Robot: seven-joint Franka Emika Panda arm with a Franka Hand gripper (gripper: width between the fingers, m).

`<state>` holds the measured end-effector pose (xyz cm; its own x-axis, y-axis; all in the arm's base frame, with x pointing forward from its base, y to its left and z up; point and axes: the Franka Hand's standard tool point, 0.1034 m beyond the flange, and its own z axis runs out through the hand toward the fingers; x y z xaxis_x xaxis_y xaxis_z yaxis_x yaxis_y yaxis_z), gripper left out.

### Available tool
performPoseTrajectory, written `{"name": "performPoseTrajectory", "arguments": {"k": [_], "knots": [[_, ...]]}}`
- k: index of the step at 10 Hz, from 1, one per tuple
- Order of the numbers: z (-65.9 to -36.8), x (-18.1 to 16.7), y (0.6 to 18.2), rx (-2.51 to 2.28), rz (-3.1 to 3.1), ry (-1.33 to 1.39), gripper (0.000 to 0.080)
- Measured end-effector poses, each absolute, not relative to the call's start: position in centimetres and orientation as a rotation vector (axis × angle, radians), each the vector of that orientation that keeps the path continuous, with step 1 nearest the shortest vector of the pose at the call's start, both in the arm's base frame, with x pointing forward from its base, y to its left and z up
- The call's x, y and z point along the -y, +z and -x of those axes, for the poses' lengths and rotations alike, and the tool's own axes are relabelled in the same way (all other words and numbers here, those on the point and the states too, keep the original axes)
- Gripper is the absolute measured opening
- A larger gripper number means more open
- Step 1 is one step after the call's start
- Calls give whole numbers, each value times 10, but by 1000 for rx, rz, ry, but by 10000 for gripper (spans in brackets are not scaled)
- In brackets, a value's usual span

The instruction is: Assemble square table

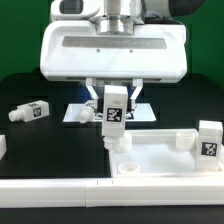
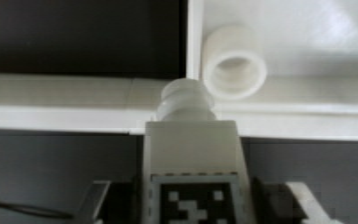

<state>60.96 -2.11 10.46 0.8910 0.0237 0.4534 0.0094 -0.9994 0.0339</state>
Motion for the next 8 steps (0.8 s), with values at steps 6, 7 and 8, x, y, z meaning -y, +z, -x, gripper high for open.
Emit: {"name": "performPoseTrajectory", "arguments": {"k": [6, 7, 8], "knots": [[-627, 12, 91, 7, -3057, 729, 284], [-626, 9, 86, 10, -3061, 720, 284], [-625, 6, 83, 16, -3066, 714, 284]]}}
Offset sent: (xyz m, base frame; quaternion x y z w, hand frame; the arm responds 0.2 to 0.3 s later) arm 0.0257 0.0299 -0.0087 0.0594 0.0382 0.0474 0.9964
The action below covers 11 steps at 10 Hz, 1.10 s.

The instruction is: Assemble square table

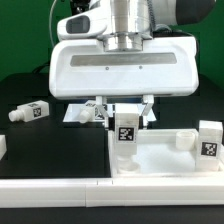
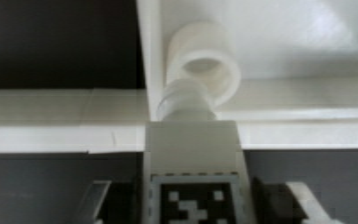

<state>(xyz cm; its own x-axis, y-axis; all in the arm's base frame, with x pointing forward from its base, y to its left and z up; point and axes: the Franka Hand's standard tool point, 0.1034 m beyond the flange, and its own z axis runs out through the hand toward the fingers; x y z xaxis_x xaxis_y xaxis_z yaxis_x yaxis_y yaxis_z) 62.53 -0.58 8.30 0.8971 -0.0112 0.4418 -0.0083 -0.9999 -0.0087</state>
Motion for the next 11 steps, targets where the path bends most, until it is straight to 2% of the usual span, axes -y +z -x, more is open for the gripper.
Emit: {"name": "performPoseTrajectory", "arguments": {"k": [5, 11], "knots": [[-619, 0, 68, -21, 3060, -694, 284], [-619, 2, 62, -27, 3067, -725, 284]]}}
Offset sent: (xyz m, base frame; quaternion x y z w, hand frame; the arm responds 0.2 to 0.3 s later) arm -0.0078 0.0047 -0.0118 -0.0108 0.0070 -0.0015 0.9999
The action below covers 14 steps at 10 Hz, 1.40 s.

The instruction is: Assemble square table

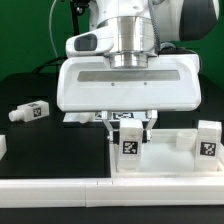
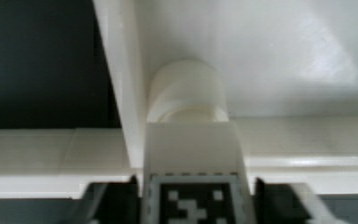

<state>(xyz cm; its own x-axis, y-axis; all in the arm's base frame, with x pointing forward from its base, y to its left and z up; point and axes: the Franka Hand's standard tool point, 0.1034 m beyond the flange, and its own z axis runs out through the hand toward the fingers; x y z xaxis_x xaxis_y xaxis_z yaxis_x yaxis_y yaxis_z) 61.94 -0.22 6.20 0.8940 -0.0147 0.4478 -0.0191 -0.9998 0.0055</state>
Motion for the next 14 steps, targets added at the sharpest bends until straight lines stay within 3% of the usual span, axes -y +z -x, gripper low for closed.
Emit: {"name": "performPoseTrajectory", "arguments": {"k": [1, 2, 3, 4, 8, 11, 13, 14], "knots": [[-619, 2, 62, 27, -3048, 720, 466], [-617, -2, 60, 34, -3082, 666, 584], [-618, -7, 67, 64, -3132, 594, 584], [-620, -11, 76, 83, -3182, 500, 636], [-624, -1, 81, 44, -3284, -27, 649], [-629, 13, 77, 79, -3278, -52, 649], [-629, 13, 76, 95, -3277, -54, 418], [-629, 13, 76, 175, -3275, -59, 418]]}}
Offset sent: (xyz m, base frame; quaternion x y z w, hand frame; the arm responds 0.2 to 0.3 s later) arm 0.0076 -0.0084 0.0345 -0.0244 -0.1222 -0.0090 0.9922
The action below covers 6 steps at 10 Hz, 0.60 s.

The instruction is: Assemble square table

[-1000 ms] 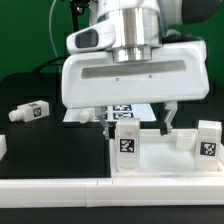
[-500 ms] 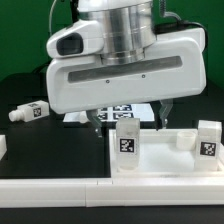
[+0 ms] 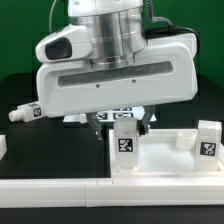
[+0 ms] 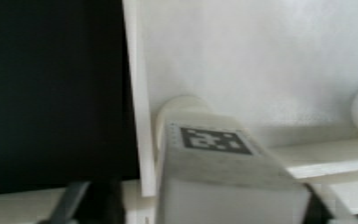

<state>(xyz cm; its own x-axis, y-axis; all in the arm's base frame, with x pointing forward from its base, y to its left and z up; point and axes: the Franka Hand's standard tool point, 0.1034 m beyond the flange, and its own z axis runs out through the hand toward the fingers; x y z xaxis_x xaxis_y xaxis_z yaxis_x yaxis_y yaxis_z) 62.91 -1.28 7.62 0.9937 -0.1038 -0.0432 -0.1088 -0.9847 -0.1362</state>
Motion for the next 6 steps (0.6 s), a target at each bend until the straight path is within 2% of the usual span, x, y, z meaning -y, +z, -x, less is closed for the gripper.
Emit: {"name": "performPoseTrajectory", "arguments": {"k": [1, 6], "knots": [[-629, 13, 76, -295, 2989, 64, 282], [-634, 5, 75, -1110, 2796, 73, 282]]}}
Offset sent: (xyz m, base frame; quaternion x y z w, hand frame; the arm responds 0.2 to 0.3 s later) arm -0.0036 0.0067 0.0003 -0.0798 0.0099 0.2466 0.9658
